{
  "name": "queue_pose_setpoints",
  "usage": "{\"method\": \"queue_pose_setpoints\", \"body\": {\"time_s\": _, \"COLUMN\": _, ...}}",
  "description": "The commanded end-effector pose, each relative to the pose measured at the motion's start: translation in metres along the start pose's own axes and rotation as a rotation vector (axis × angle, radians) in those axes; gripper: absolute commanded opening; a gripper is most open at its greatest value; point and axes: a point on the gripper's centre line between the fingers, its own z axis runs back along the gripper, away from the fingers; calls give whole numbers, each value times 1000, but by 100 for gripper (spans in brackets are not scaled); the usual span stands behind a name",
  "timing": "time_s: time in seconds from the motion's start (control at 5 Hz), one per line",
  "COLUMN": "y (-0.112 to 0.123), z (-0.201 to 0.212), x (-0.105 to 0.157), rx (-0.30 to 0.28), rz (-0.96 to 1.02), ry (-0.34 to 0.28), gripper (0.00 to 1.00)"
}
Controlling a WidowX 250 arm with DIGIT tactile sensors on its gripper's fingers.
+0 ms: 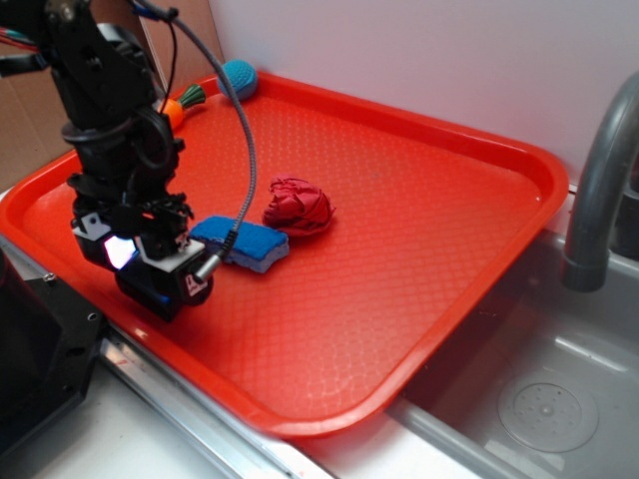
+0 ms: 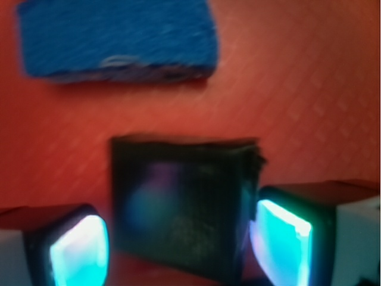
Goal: Grab the black box.
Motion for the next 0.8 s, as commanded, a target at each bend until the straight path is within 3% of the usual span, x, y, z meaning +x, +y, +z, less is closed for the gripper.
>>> {"method": "queue_pose_setpoints", "body": {"time_s": 0.0, "y": 0, "z": -7, "x": 5, "rx": -8, "rz": 37, "ry": 26, "gripper": 80}}
{"method": "queue_pose_setpoints", "body": {"time_s": 0.2, "y": 1, "z": -8, "x": 8, "rx": 10, "rz": 16, "ry": 43, "gripper": 0}}
{"method": "queue_pose_setpoints", "body": {"time_s": 0.4, "y": 5, "z": 11, "x": 9, "rx": 13, "rz": -61, "ry": 22, "gripper": 0}}
{"method": "queue_pose_setpoints", "body": {"time_s": 0.6, "y": 24, "z": 64, "x": 12, "rx": -14, "rz": -100, "ry": -103, "gripper": 0}}
